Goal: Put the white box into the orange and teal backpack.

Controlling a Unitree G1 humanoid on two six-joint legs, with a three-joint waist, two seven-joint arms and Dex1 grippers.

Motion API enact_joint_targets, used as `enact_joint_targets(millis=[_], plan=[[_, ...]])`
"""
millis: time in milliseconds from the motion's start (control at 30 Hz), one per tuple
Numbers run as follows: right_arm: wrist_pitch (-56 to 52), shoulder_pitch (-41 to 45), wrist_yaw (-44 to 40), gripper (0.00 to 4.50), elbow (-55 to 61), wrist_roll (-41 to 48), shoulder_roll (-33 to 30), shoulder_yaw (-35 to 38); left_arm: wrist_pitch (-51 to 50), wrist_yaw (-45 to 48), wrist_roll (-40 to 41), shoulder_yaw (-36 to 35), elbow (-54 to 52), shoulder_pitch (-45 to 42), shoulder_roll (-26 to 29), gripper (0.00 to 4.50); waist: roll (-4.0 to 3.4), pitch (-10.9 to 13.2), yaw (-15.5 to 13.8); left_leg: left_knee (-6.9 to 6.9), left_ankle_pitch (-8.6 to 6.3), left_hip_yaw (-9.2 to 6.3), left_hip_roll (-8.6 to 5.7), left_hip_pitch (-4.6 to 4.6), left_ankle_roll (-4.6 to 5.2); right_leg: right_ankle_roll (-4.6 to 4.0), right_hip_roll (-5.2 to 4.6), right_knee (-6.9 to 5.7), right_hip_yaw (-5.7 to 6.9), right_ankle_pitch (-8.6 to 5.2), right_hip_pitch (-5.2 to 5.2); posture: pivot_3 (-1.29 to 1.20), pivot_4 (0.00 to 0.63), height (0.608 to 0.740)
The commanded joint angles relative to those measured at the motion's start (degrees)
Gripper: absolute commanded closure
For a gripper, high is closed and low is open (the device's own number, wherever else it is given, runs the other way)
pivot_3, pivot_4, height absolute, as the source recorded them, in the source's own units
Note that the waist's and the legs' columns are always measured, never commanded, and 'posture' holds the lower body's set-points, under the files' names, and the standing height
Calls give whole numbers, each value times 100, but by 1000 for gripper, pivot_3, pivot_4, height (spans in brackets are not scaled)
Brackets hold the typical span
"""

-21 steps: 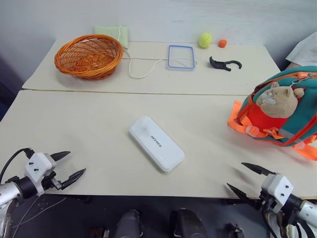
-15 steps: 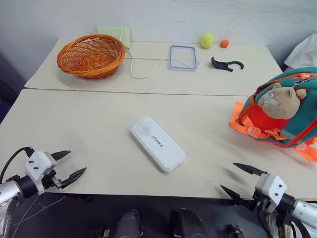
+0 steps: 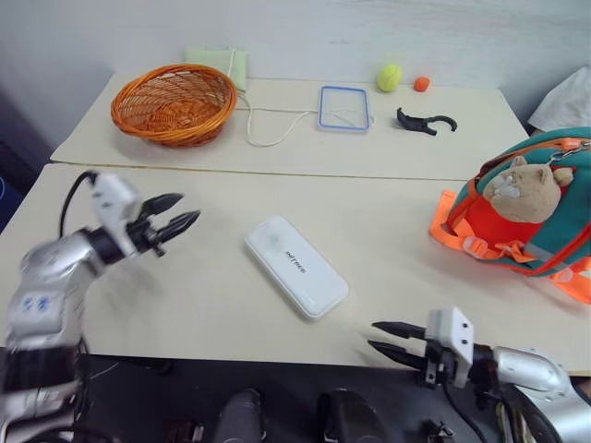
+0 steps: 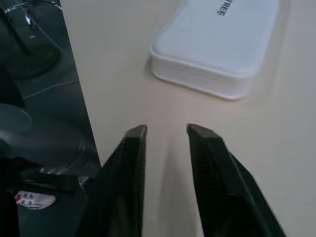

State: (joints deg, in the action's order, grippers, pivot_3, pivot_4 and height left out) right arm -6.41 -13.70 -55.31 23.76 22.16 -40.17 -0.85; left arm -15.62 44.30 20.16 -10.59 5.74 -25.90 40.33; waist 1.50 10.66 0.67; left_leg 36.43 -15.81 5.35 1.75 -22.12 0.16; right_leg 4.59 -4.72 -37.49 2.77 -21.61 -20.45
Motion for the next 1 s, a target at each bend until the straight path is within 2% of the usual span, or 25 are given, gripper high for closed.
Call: enact_joint_targets(millis=[33,67,133,267,400,700,1000], plan=[[107,406,-72,4329,-315,-441,54,-452,592,-43,-748,727,1226,-705,-399,3350,0,0,7,2,0,7,1,-5,0,0,3,-1,-4,0,-7,0,150,740],[112,511,-77,4500,-396,-516,64,-532,757,-39,-875,834,1530,-907,-504,3696,4,2,9,11,0,6,1,-5,0,0,3,-6,-4,0,-6,0,150,740],[-229,726,-224,4500,-394,-258,94,-664,953,148,-1049,1089,2195,-1342,-735,4396,6,3,4,39,-5,5,9,-31,1,1,12,-24,0,0,-20,0,150,740],[-461,1231,-87,4500,-590,-390,225,-781,1324,568,-1256,1432,3046,-1860,-1083,4461,9,5,-6,80,-12,2,16,-49,2,1,16,-27,5,0,-26,0,150,740],[-375,1366,-83,4500,-788,-534,264,-814,1390,956,-1228,1479,3141,-1842,-1221,4461,9,5,-43,85,-11,0,14,-43,5,1,11,-28,3,0,-21,0,150,740],[-98,1668,-106,4500,-1327,-579,240,-525,928,1408,-1073,1457,2338,-1276,-1160,4461,9,5,-43,87,-11,-3,14,-39,5,1,9,-29,4,0,-16,0,150,740],[202,2097,-359,4500,-2210,-679,-49,-92,-593,2038,-65,1254,-76,-40,-713,4461,8,5,-46,81,-11,-9,15,-34,5,1,5,-28,3,0,-10,0,150,740]])
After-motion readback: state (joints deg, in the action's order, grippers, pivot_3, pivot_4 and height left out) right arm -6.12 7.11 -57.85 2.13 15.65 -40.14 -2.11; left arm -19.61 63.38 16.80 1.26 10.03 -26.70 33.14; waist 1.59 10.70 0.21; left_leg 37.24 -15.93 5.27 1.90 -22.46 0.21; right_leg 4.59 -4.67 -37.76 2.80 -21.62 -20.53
